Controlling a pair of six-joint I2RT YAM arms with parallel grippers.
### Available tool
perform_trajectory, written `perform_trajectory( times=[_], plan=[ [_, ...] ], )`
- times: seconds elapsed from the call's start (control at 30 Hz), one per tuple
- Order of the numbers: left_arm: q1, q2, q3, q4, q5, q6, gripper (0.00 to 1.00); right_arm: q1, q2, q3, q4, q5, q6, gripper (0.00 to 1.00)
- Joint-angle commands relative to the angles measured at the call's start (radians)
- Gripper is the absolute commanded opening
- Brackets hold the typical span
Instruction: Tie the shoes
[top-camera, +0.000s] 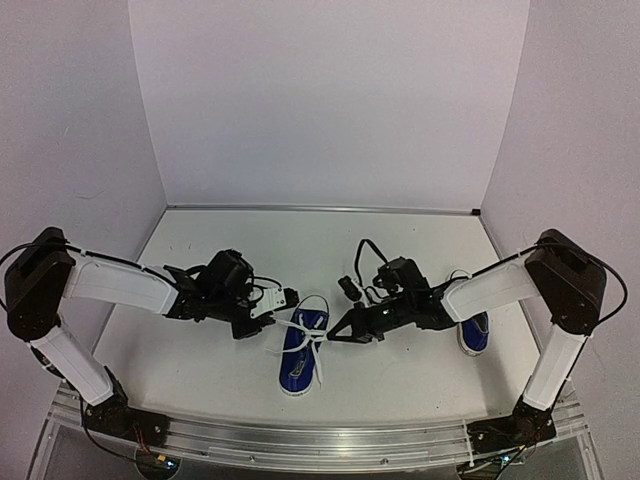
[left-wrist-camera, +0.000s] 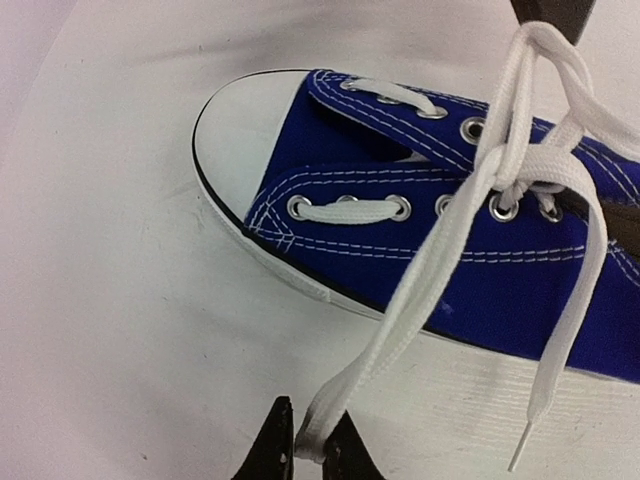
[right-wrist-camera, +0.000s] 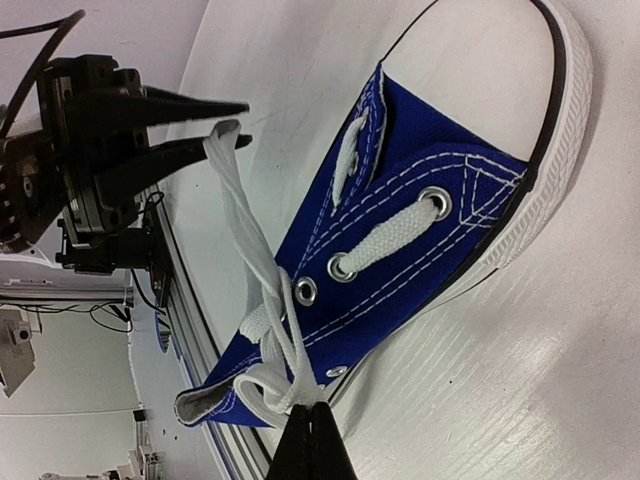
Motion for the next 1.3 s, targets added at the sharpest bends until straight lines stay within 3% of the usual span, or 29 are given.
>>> perform_trajectory(
  times=[0.0, 0.2, 0.33, 1.03, 1.27],
  plan=[
    [0.013, -0.063, -0.008, -0.014, 0.016, -0.02, 0.3, 0.013, -0.012, 0.058, -0.006, -0.016, -0.019, 0.0],
    [0.007, -0.2, -0.046, 0.05, 0.074, -0.061, 0.46, 0.037, 0.002, 0.097, -0.005, -0.026, -0.025, 0.0],
    [-0.026, -0.236, -0.035, 0.052, 0.128, -0.077, 0.48, 0.049, 0.006, 0.114, -0.006, -0.031, -0.029, 0.0],
    [-0.134, -0.008, 0.103, 0.108, 0.254, 0.001, 0.43, 0.068, 0.021, 0.138, -0.03, -0.027, -0.049, 0.0],
    [-0.138, 0.029, 0.129, 0.106, 0.269, 0.009, 0.27, 0.068, 0.024, 0.143, -0.036, -0.027, -0.055, 0.0]
  ],
)
